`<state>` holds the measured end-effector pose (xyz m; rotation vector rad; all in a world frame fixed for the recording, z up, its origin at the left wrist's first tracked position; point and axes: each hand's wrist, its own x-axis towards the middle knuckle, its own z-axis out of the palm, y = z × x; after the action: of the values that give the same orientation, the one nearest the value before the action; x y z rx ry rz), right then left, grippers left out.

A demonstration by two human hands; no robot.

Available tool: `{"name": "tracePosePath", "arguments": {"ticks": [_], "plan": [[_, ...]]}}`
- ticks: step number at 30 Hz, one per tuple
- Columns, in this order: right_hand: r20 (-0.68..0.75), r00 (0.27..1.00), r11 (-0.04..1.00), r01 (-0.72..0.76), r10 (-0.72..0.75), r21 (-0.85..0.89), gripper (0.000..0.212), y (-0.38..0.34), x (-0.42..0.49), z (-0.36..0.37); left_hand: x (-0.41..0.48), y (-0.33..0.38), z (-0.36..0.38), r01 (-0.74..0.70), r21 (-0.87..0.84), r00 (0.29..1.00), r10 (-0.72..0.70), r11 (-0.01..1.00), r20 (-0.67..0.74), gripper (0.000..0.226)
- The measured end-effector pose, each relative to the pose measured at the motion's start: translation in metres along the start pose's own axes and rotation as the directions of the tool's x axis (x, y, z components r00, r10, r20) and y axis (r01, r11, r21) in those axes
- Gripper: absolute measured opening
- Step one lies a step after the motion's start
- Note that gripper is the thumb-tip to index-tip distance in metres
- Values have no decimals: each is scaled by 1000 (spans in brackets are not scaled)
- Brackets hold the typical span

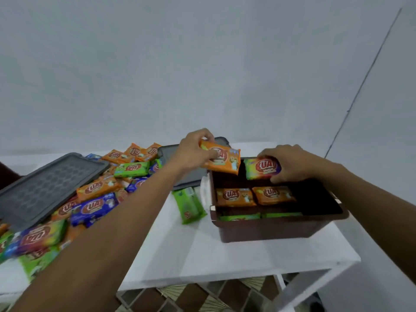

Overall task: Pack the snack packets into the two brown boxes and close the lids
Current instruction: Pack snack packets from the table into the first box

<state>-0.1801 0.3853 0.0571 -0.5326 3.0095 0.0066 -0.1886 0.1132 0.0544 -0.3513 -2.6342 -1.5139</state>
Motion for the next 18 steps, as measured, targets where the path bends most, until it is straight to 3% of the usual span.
{"name": "tracePosePath", "arguments": {"ticks": [3, 6, 9, 11, 13, 15, 18], "plan": [[85, 996, 994, 25, -15, -111, 72, 21, -2, 23, 4, 7, 46, -69, 262, 986, 26, 963, 163, 23], [184, 981, 979, 102, -70, -175, 58, 38, 0, 44, 5, 8, 80, -144, 501, 951, -20, 853, 308, 22], [186, 976, 946, 165, -116, -277, 50, 48, -2, 56, 1, 1, 98, -232, 754, 926, -97, 615, 364, 16], [159, 975, 903, 204, -153, -378, 50, 52, -1, 63, -1, -5, 106, -285, 864, 936, -73, 415, 344, 31], [137, 976, 875, 214, -171, -434, 48, 54, 1, 68, 0, -8, 112, -314, 903, 942, -20, 292, 334, 40], [145, 978, 881, 201, -153, -429, 50, 52, 4, 69, 0, -10, 115, -366, 884, 923, -9, 291, 385, 45], [176, 976, 907, 186, -127, -379, 61, 48, 5, 70, -1, -12, 120, -490, 802, 816, -145, 341, 560, 60]]}}
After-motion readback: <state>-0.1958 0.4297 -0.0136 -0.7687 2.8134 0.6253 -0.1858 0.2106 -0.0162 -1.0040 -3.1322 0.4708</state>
